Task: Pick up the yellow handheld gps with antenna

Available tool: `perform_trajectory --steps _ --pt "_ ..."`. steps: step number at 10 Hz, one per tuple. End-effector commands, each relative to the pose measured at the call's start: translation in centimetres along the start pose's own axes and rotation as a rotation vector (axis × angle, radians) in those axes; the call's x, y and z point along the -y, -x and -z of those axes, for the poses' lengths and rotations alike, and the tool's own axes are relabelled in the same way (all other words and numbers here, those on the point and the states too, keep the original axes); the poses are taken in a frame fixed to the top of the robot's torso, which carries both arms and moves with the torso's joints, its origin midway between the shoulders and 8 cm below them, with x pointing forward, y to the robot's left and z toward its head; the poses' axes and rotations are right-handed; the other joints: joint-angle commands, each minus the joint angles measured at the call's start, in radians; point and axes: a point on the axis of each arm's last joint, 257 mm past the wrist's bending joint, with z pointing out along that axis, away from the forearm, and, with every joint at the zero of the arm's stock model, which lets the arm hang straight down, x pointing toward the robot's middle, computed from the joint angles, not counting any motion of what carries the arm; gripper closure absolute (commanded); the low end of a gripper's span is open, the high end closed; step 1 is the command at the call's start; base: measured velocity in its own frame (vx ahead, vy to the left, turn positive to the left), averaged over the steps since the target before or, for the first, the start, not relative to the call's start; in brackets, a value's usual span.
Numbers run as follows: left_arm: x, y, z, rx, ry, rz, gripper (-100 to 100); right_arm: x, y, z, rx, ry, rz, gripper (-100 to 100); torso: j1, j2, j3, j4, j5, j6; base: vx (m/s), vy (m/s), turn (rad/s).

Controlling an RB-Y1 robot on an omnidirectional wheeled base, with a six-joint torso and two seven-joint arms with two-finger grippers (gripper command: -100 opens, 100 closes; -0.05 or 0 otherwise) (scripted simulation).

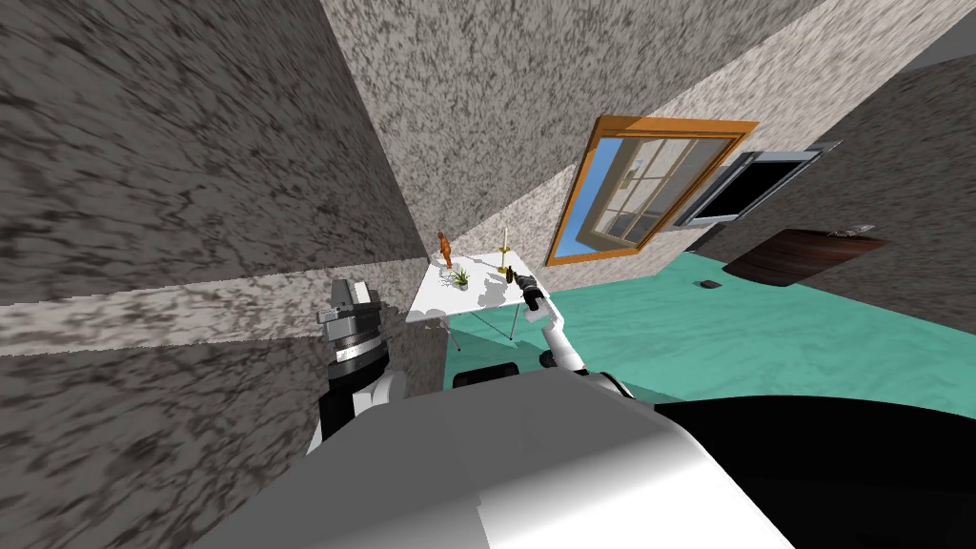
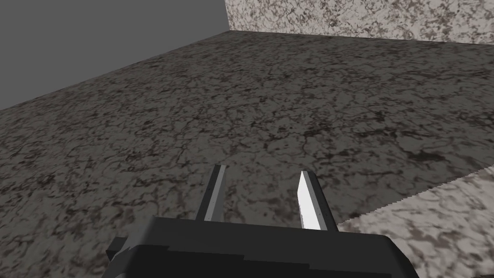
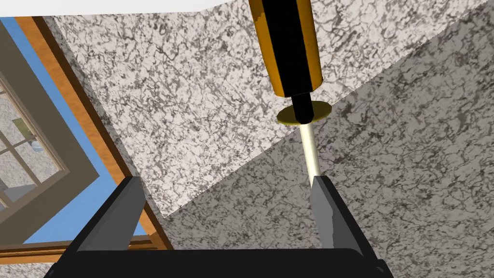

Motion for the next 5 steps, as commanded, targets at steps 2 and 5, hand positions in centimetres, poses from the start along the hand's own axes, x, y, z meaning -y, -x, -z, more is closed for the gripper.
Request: perform_trajectory --steps 2,5 --pt "0.0 0.0 0.0 0.000 0.000 0.000 0 0.6 -1.4 -0.9 -0.041 -0.036 0.044 -100 0.000 0.000 0.000 0.000 0.000 0.000 0.042 0.090 -0.046" --pt "0.0 0.0 0.0 0.000 0.000 0.000 0 1.1 -2.8 -2.3 -0.090 -0.084 0.114 -100 -0.001 0.002 0.001 0.000 0.000 0.000 0.033 0.095 -0.049"
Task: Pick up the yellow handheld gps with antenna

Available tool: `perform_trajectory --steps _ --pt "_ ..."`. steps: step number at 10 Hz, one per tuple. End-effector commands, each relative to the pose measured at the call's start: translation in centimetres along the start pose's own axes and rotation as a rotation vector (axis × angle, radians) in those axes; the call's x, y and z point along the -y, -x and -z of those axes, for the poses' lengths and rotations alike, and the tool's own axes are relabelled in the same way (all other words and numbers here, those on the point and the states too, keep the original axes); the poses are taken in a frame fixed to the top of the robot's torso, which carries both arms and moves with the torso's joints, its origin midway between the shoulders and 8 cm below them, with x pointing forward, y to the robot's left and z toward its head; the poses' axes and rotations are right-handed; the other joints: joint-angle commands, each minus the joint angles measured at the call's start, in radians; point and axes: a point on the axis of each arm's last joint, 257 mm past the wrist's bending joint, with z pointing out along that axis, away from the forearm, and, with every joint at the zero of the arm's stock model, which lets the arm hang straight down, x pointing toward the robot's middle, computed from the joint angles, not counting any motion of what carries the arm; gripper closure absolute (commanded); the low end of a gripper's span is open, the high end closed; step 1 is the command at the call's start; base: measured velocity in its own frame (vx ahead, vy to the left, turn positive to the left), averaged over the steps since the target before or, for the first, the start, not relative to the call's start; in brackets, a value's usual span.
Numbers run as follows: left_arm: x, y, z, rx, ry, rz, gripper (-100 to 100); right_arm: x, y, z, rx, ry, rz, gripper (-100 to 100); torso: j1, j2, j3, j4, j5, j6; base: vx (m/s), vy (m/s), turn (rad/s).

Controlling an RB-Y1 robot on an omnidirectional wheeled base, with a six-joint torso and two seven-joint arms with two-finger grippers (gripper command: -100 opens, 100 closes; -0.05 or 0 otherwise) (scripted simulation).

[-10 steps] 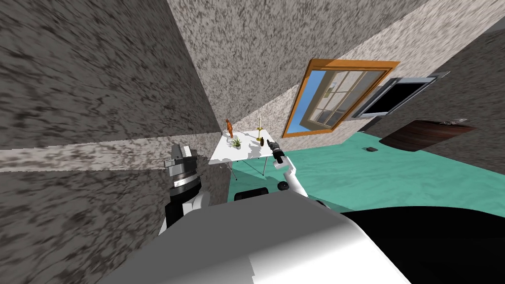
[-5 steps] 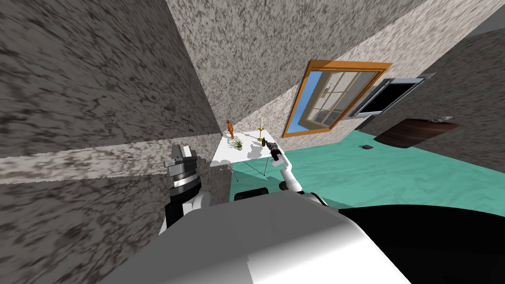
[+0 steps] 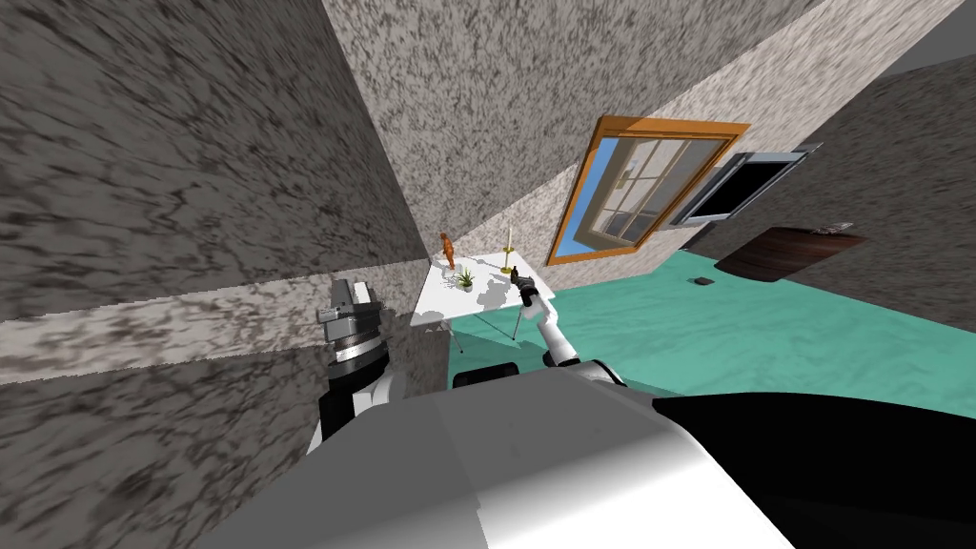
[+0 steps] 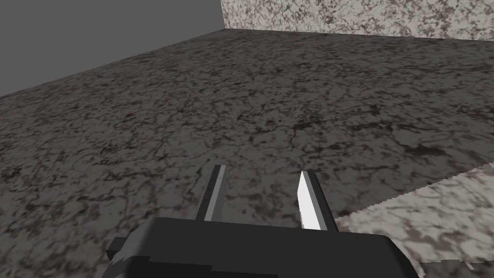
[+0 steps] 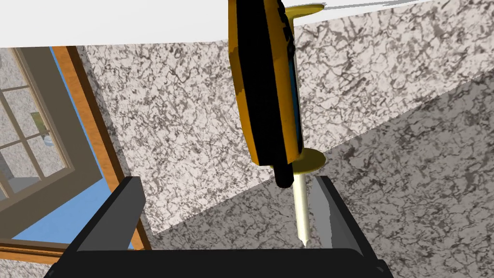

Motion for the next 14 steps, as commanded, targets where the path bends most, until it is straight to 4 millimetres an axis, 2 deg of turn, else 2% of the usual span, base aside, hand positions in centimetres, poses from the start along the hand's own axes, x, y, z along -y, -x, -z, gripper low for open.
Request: perform_trajectory --steps 1,7,8,9,10,11,13,14 --pt "0.0 0.0 0.0 0.000 0.000 0.000 0 0.3 -0.7 -0.7 -0.027 -0.027 0.036 -100 0.000 0.000 0.000 0.000 0.000 0.000 0.046 0.109 -0.059" --pt "0.0 0.0 0.0 0.000 0.000 0.000 0 1.0 -1.6 -1.9 -0.070 -0.078 0.107 -100 -0.003 0.000 0.000 0.000 -0.001 0.000 0.044 0.065 -0.037" --pt "0.0 0.0 0.0 0.000 0.000 0.000 0 1.0 -1.7 -2.0 -0.071 -0.080 0.109 0 -0.005 0.001 0.001 0.000 -0.001 0.000 0.004 0.006 0.001" --pt "0.0 0.0 0.0 0.000 0.000 0.000 0 -0.9 -2.6 -1.3 -0.080 -0.062 0.120 -100 -0.007 0.002 0.001 0.000 -0.001 0.000 0.045 -0.046 -0.125" --pt "0.0 0.0 0.0 0.000 0.000 0.000 0 -2.9 -3.4 -0.6 -0.087 -0.043 0.129 -100 -0.010 0.001 0.001 0.000 -0.002 0.001 0.098 -0.094 -0.223" --pt "0.0 0.0 0.0 0.000 0.000 0.000 0 -2.9 -3.4 -0.6 -0.087 -0.043 0.129 -100 -0.013 -0.002 -0.001 0.000 -0.003 0.001 0.077 -0.084 -0.055" --pt "0.0 0.0 0.0 0.000 0.000 0.000 0 -6.8 -4.7 1.0 -0.096 -0.009 0.143 -100 -0.013 -0.001 -0.001 0.000 -0.003 0.001 0.077 -0.088 -0.153" --pt "0.0 0.0 0.0 0.000 0.000 0.000 0 -6.9 -4.7 1.0 -0.096 -0.007 0.144 -100 -0.014 -0.002 -0.001 0.000 -0.003 0.001 0.070 -0.082 -0.057"
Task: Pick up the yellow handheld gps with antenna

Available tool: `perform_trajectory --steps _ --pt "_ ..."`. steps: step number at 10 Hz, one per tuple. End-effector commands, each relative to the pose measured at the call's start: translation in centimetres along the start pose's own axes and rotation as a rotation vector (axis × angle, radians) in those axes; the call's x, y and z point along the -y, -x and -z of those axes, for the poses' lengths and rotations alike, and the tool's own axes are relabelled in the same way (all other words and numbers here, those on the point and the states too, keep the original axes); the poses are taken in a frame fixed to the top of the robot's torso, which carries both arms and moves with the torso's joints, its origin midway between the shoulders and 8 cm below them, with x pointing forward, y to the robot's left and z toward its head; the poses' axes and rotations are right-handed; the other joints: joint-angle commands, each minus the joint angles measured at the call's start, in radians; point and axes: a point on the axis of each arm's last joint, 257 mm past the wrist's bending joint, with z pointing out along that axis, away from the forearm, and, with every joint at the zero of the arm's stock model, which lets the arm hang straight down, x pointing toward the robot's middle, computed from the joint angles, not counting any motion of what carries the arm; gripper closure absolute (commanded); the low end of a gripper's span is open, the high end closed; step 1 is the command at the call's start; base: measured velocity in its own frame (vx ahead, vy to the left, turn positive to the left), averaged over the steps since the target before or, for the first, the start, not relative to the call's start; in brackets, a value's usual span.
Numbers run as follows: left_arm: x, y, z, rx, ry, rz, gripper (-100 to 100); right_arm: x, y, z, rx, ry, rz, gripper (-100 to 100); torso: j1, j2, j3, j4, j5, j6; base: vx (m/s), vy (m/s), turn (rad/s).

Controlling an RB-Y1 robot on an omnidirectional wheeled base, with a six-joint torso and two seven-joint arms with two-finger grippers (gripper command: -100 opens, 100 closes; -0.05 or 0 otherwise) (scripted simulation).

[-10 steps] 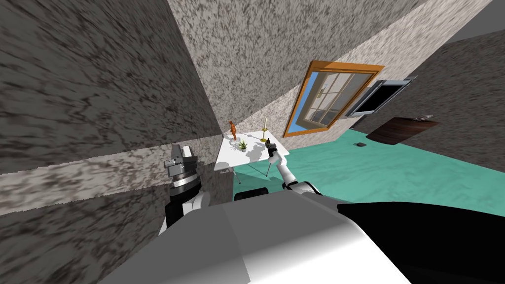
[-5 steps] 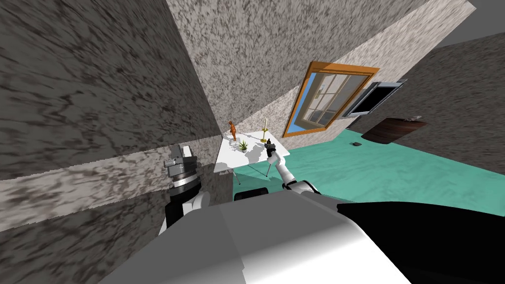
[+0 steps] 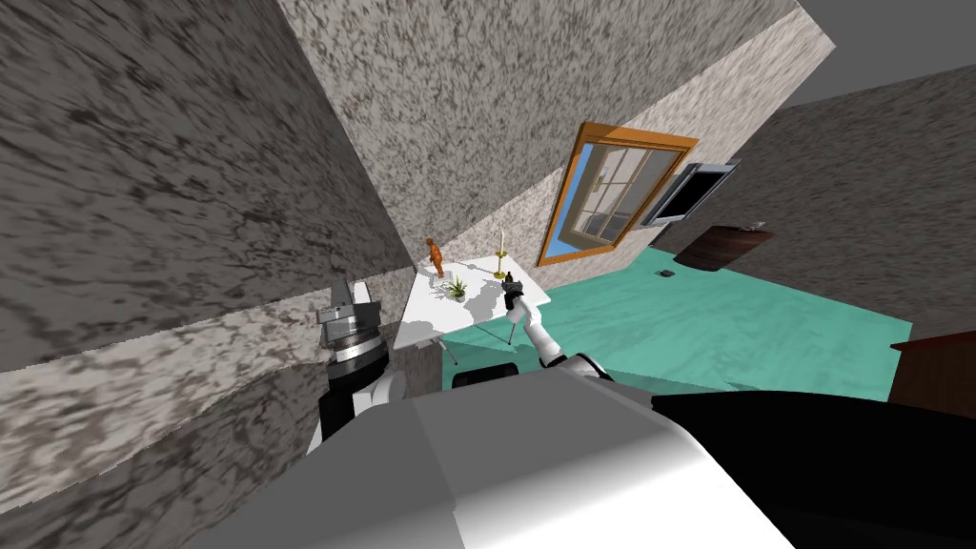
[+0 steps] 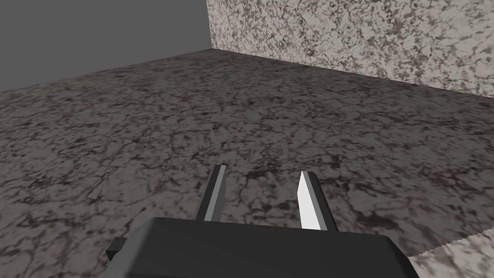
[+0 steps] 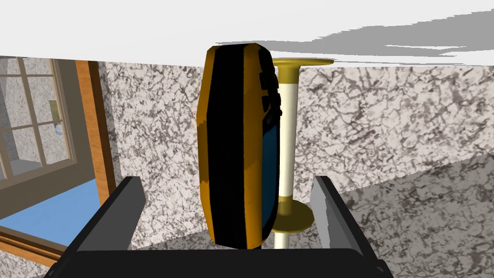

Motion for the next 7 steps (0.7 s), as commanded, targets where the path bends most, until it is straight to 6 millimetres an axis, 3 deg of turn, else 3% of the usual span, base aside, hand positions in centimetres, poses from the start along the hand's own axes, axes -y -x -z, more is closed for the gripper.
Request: perform_trajectory --steps 1,3,5,7 --pt "0.0 0.0 0.0 0.000 0.000 0.000 0 -2.7 -0.4 1.1 0.000 0.023 0.005 -100 0.000 0.000 0.000 0.000 0.000 0.000 0.069 -0.079 -0.112" --pt "0.0 0.0 0.0 0.000 0.000 0.000 0 -6.1 -0.8 2.9 0.002 0.050 0.006 -100 0.000 0.000 0.000 0.000 0.000 0.000 0.102 -0.087 -0.190" --pt "0.0 0.0 0.0 0.000 0.000 0.000 0 -6.6 -0.9 3.1 0.003 0.059 0.011 -100 0.001 -0.001 0.000 0.000 0.000 0.000 0.057 -0.046 -0.013" --pt "0.0 0.0 0.0 0.000 0.000 0.000 0 -10.2 -0.9 5.1 0.011 0.089 0.008 -100 0.003 0.002 0.002 0.001 0.001 0.000 0.070 -0.056 -0.176"
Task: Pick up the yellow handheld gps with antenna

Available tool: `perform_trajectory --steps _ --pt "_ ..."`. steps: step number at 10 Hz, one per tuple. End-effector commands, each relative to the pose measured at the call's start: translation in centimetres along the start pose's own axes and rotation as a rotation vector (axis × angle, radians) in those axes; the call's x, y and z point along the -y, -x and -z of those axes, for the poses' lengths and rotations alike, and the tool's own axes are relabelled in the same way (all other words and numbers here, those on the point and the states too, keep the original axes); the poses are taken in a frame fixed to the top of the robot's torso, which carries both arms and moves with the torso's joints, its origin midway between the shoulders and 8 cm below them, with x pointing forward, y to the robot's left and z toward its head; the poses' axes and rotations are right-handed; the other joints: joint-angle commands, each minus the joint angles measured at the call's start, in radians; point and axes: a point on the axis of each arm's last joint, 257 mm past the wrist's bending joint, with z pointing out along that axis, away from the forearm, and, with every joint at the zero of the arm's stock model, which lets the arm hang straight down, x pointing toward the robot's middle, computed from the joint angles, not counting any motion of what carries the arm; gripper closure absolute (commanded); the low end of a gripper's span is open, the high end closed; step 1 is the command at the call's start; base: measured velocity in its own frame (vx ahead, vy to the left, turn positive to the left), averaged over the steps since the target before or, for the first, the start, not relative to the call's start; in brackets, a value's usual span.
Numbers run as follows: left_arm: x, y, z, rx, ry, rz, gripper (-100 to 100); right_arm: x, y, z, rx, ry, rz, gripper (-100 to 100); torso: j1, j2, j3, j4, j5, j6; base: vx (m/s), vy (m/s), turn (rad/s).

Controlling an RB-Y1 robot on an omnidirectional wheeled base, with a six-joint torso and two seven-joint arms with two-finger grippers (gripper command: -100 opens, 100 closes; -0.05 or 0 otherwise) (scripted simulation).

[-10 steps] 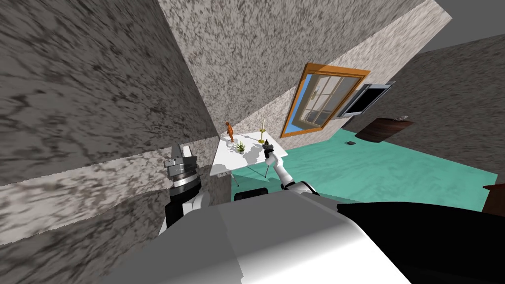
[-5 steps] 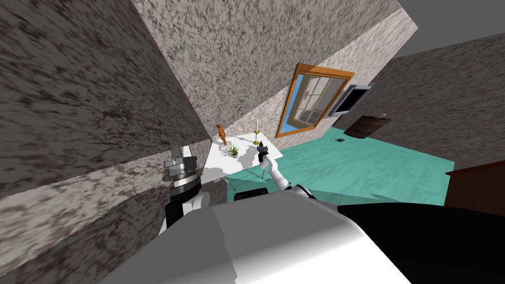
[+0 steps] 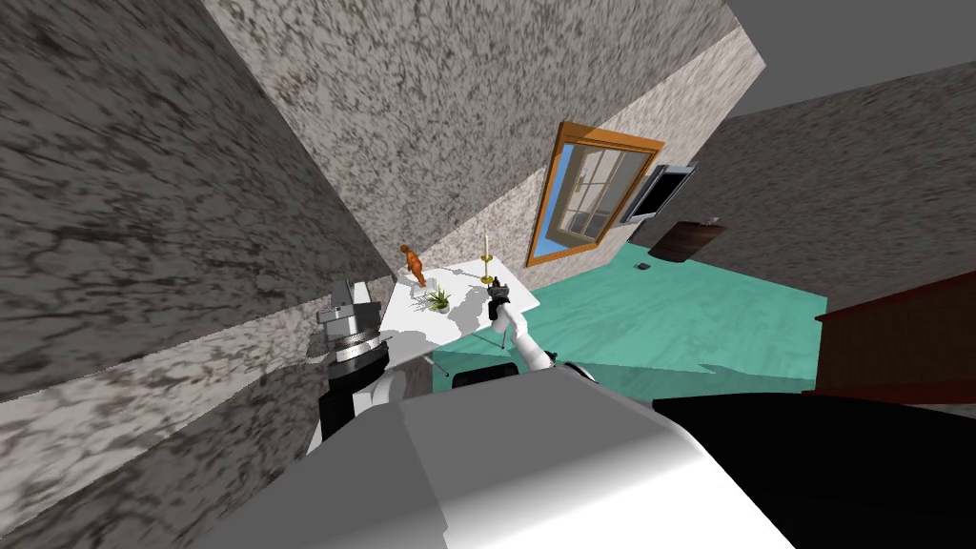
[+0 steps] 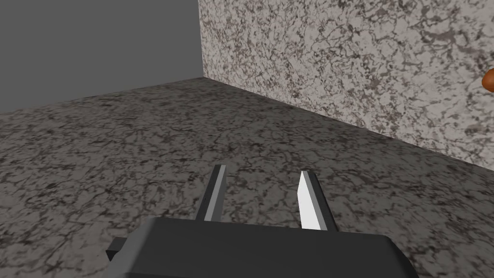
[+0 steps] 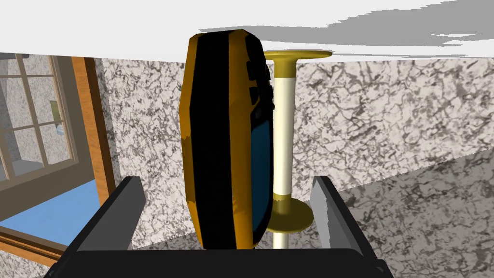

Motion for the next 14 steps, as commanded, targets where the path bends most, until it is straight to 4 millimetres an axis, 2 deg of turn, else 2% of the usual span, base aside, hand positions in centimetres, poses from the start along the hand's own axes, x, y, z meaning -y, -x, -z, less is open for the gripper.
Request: perform_trajectory --steps 1,2,3,4,8,9,10,11,13,14 --pt "0.0 0.0 0.0 0.000 0.000 0.000 0 -1.2 -0.1 0.5 0.003 0.010 0.001 -100 0.000 0.000 0.000 0.000 0.000 0.000 0.068 -0.052 -0.052" --pt "0.0 0.0 0.0 0.000 0.000 0.000 0 -3.2 0.0 1.5 0.009 0.027 -0.003 -100 0.000 0.001 0.000 0.000 0.000 -0.001 0.067 -0.073 -0.087" --pt "0.0 0.0 0.0 0.000 0.000 0.000 0 -2.1 -0.2 0.9 0.006 0.018 0.003 -100 -0.001 0.001 0.000 0.000 0.000 0.000 0.037 -0.035 -0.015" --pt "0.0 0.0 0.0 0.000 0.000 0.000 0 -2.3 -0.2 1.0 0.007 0.019 0.000 100 0.001 0.003 0.001 0.000 0.000 -0.001 0.006 -0.006 0.007" --pt "0.0 0.0 0.0 0.000 0.000 0.000 0 -2.3 -0.1 1.0 0.008 0.020 0.002 100 0.003 0.005 0.002 0.001 0.000 0.000 0.000 0.000 0.000" --pt "0.0 0.0 0.0 0.000 0.000 0.000 0 -2.3 -0.1 1.0 0.008 0.020 0.001 0 0.003 0.005 0.002 0.000 0.000 0.000 0.000 0.000 0.000" --pt "0.0 0.0 0.0 0.000 0.000 0.000 0 0.4 -0.2 -0.4 -0.002 0.000 0.006 100 0.003 0.005 0.002 0.000 0.000 0.000 -0.080 0.079 0.223" --pt "0.0 0.0 0.0 0.000 0.000 0.001 0 0.8 -0.2 -0.5 -0.002 -0.007 0.002 100 0.007 0.006 0.001 -0.002 0.000 -0.001 -0.108 0.089 0.107" --pt "0.0 0.0 0.0 0.000 0.000 0.001 0 4.7 0.0 -2.1 -0.008 -0.040 0.001 100 0.008 0.005 0.000 -0.005 0.000 -0.002 -0.090 0.080 0.158" --pt "0.0 0.0 0.0 0.000 0.000 0.001 0 4.9 0.0 -2.2 -0.008 -0.043 -0.001 100 0.009 0.005 -0.001 -0.007 0.000 -0.002 -0.079 0.087 0.055"
